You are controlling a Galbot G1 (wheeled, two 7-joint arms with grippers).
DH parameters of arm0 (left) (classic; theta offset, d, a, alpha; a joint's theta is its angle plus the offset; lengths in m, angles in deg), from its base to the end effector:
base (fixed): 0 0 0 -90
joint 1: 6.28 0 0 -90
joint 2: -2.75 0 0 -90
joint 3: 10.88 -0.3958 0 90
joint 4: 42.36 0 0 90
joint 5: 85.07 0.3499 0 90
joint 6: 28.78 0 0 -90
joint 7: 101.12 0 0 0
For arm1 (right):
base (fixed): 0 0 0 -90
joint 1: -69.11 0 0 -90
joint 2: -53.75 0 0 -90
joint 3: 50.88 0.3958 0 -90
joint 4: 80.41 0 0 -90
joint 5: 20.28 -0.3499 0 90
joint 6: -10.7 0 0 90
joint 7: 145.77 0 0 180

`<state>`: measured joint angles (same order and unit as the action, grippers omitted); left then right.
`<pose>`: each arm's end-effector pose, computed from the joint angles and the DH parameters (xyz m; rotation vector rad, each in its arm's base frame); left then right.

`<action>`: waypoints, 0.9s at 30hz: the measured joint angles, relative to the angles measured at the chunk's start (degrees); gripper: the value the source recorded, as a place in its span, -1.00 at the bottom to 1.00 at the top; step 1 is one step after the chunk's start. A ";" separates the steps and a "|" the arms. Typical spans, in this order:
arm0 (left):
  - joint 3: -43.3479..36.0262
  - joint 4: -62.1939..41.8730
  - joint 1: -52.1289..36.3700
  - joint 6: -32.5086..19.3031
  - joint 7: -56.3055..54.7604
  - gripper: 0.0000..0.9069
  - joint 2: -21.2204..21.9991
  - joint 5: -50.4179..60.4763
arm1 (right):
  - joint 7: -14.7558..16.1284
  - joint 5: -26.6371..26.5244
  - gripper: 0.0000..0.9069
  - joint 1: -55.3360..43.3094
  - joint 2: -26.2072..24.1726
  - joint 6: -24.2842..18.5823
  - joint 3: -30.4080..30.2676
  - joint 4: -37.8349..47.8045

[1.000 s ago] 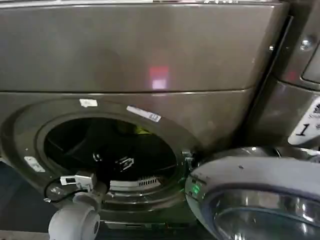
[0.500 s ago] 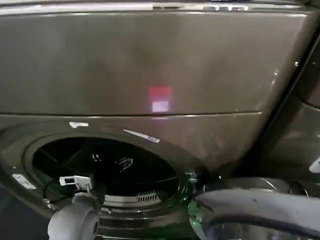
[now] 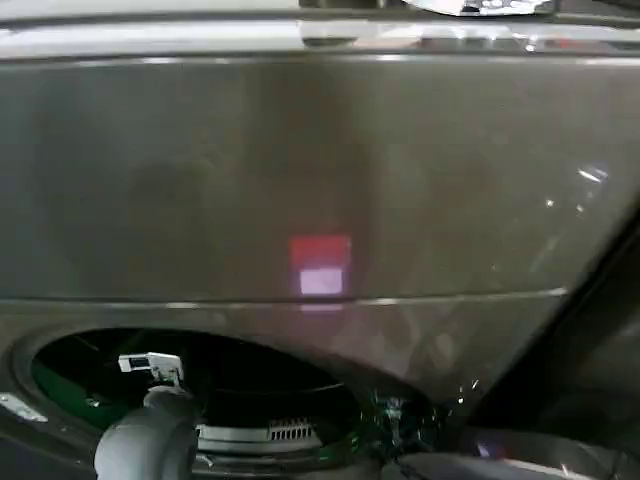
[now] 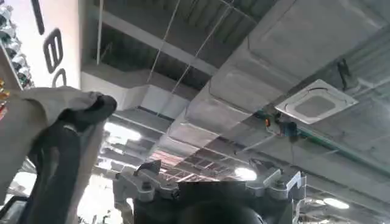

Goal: Grasp the clothes from the dryer.

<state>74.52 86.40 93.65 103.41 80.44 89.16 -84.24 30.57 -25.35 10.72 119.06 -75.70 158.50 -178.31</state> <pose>0.2372 -0.0108 -0.2220 -0.1496 -2.9005 -0.0974 -0.2443 -0.4196 -0.0725 2.2995 1.5183 -0.9898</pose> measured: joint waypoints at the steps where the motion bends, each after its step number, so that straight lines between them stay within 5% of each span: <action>1: -0.30 -1.17 -1.17 0.00 -0.30 1.00 0.20 0.15 | 0.01 0.02 1.00 0.01 -0.01 -0.02 -0.01 -0.07; 12: -1.21 -15.82 -15.82 -0.29 -0.55 1.00 1.74 2.43 | 0.24 0.14 1.00 -0.43 -0.58 0.01 -1.08 -0.07; 27: -1.22 -42.46 -32.95 -10.80 1.22 1.00 3.75 7.45 | 0.33 0.21 1.00 -0.23 -0.65 -0.19 -1.70 0.16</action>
<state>73.29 43.94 60.71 92.61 81.67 92.91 -76.79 30.89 -25.14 10.49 118.41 -75.89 156.81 -178.15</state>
